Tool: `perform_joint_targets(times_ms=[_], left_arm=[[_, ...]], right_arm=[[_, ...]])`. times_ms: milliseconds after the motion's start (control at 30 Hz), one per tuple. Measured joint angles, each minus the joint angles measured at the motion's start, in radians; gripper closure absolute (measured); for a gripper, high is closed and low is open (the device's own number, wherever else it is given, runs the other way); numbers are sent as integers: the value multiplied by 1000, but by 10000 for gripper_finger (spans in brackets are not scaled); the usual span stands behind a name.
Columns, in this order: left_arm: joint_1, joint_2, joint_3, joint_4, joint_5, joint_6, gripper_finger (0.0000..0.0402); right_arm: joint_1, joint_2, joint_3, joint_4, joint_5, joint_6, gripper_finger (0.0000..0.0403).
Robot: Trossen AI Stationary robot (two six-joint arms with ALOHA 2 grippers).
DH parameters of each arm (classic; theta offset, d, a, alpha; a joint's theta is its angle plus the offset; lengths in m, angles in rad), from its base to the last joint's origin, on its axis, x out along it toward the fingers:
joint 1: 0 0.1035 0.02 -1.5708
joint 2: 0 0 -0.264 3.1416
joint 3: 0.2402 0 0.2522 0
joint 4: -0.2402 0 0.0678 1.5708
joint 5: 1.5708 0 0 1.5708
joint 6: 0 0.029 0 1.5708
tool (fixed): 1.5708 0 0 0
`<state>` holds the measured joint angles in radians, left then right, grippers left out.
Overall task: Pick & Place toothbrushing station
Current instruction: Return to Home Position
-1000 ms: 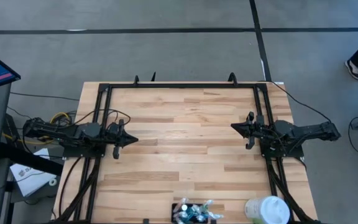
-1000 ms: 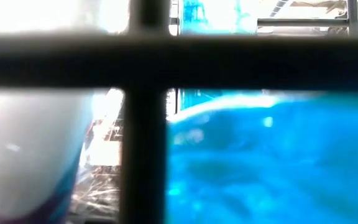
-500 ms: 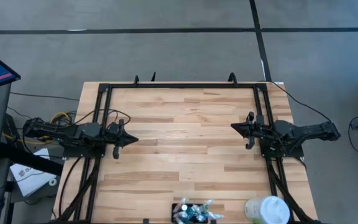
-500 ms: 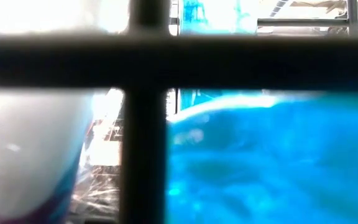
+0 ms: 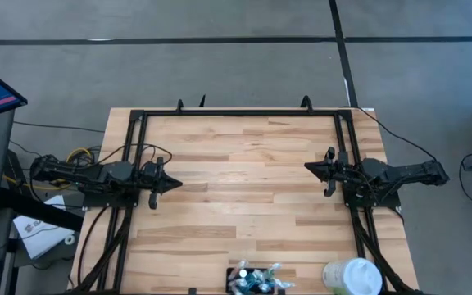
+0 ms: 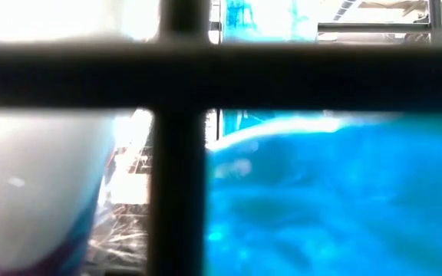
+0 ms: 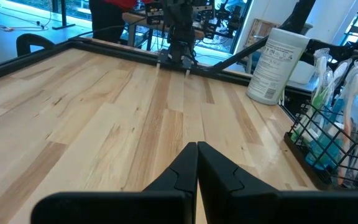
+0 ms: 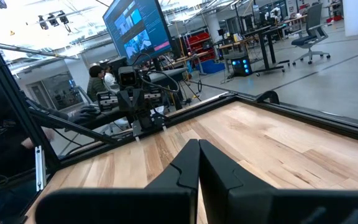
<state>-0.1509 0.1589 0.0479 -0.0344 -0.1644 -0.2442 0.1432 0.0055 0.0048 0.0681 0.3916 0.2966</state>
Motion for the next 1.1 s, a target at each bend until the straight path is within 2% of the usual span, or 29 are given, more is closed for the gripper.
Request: perform_joint_targets(times_ms=[1100], left_arm=[[0, 0, 0, 21, 3, 0, 399]], right_arm=[[0, 0, 0, 0, 0, 0, 403]])
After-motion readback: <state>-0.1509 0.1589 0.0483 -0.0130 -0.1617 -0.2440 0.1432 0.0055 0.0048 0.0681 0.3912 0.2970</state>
